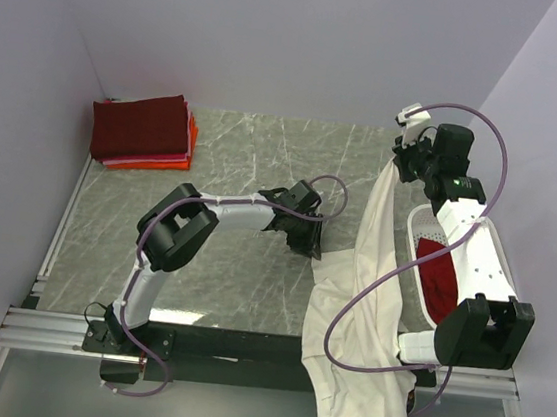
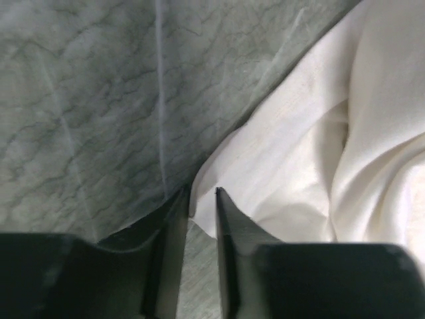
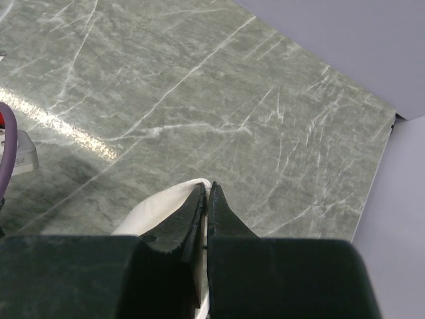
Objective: Fold and stack the t-shirts
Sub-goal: Flatten the tshirt out
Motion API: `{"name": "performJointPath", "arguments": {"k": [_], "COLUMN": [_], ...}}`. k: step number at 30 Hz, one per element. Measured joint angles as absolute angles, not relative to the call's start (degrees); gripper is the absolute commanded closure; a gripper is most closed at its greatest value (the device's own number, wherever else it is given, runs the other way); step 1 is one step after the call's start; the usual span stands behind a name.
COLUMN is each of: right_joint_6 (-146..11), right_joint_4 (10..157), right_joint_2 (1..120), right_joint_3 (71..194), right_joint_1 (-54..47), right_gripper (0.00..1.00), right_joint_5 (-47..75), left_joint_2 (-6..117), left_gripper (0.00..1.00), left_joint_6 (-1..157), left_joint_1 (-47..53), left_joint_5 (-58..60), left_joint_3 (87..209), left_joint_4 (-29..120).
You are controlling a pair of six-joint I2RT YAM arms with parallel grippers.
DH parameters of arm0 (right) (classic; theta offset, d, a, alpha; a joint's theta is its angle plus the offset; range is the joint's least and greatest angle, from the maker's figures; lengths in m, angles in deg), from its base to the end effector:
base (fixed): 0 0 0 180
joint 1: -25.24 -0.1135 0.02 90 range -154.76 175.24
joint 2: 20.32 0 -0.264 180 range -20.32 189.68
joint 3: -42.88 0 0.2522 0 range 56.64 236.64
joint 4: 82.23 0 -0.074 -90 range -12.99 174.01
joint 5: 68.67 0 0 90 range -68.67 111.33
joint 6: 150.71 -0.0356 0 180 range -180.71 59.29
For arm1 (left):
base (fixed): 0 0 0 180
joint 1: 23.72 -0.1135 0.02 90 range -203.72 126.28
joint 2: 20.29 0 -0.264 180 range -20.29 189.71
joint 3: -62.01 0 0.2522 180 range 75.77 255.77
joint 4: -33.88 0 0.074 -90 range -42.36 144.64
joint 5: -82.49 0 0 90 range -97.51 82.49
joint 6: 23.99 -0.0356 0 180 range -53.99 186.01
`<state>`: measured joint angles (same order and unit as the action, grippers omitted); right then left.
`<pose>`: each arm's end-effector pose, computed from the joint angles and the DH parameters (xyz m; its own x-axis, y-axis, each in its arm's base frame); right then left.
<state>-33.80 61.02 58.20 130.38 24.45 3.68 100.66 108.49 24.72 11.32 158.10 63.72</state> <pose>0.3119 0.0151 0.3613 -0.2881 -0.4353 -0.8530 -0.4618 0.8435 -0.2745 0.2878 -0.3420 0.1460 -0.9612 0.1206 -0.2483 0.2479 0.7726 -0.5845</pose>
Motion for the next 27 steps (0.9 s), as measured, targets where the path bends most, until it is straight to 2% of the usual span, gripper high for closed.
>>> {"name": "performJointPath", "arguments": {"k": [3, 6, 7, 16, 22, 27], "right_joint_6": [-33.8, -33.8, -33.8, -33.58, -32.99, -33.18], "right_joint_4": [60.98, 60.91, 60.89, 59.69, 54.88, 51.21], "right_joint_2": [58.2, 58.2, 58.2, 58.2, 57.07, 52.02], "right_joint_3": [130.38, 130.38, 130.38, 130.9, 137.07, 142.88], "right_joint_1": [24.45, 24.45, 24.45, 24.45, 24.45, 24.51], "right_gripper": [1.0, 1.0, 1.0, 1.0, 1.0, 1.0], "right_joint_5": [3.68, 3.68, 3.68, 3.68, 3.33, 1.21], "left_joint_2": [100.53, 100.53, 100.53, 95.94, 77.21, 63.24], "left_gripper": [0.8, 0.97, 0.99, 0.99, 1.0, 1.0], "left_joint_6": [108.27, 108.25, 108.36, 107.16, 101.65, 95.53], "left_joint_1": [24.75, 24.72, 24.61, 23.61, 14.1, 3.35], "left_joint_5": [10.4, 10.05, 10.2, 9.5, 8.21, 7.75], "left_joint_3": [157.97, 157.64, 157.55, 152.66, 151.59, 161.18], "left_joint_4": [64.05, 64.0, 63.83, 62.25, 67.59, 72.79]}}
